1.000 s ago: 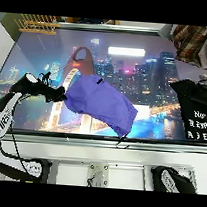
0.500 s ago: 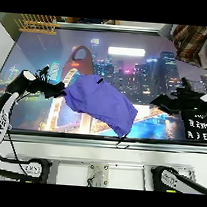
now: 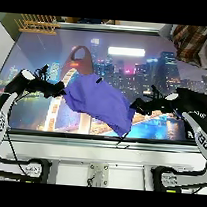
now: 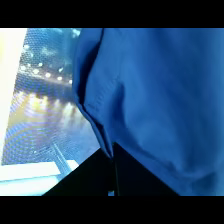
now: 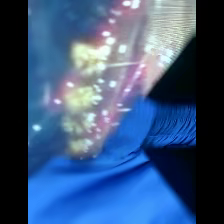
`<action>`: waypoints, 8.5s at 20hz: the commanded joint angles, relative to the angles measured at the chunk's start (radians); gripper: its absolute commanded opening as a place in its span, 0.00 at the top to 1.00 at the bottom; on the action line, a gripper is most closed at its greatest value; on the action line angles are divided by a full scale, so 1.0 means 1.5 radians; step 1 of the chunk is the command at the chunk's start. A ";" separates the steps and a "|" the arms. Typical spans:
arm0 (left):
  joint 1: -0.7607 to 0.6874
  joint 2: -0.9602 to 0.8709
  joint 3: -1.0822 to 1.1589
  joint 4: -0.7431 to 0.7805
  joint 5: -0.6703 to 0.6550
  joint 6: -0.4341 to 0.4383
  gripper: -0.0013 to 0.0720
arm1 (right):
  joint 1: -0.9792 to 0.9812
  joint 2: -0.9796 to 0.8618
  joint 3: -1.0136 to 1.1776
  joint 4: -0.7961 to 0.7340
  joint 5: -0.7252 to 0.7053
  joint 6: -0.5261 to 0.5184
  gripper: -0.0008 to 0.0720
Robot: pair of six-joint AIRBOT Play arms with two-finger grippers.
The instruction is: Fold the clothes and pants, and hang the long-sleeved shirts on hangers.
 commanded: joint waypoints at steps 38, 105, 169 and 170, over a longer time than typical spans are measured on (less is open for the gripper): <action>-0.089 -0.059 0.295 -0.008 0.077 -0.023 0.97 | 0.045 0.091 0.274 -0.324 0.017 0.254 0.97; -0.205 0.241 -0.280 0.087 0.167 -0.093 0.97 | 0.085 0.304 -0.313 -0.027 -0.305 0.380 0.01; -0.198 0.109 0.221 0.158 -0.039 -0.124 0.97 | 0.098 0.161 0.301 -0.427 0.278 0.307 0.97; -0.205 0.141 0.163 0.157 -0.027 -0.124 0.97 | 0.107 0.163 0.295 -0.436 0.292 0.302 0.97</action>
